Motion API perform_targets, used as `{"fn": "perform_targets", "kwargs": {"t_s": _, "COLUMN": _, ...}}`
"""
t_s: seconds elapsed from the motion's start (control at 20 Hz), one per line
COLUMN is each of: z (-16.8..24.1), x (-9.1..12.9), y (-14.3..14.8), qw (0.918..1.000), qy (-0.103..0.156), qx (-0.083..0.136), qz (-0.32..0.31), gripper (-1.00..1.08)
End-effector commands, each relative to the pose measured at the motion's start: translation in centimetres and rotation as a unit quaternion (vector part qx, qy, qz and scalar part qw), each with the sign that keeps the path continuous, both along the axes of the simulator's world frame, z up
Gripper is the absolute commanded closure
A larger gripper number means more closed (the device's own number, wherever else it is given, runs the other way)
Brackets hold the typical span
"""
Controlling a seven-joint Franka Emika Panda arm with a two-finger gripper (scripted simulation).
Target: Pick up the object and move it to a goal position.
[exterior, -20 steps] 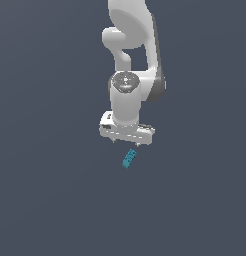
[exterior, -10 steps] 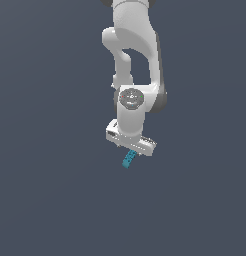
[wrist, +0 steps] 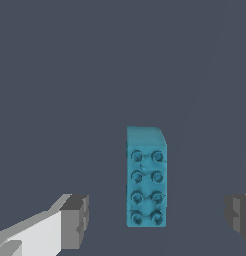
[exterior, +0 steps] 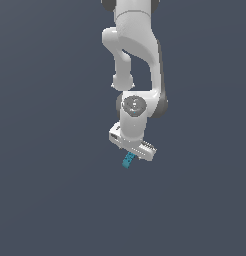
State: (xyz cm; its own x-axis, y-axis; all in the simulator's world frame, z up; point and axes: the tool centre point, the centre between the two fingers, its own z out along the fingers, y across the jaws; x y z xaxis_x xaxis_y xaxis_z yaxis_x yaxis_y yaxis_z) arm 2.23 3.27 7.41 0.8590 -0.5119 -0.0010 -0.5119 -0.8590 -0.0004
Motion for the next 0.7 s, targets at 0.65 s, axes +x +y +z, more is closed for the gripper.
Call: {"fn": "perform_targets", "kwargs": {"t_s": 0.65, "z": -4.2, "x": -0.1, "y": 0.0, "qw": 1.0, "qy": 0.0, "qx": 0.0, "qz": -0.005, "gripper": -0.92}}
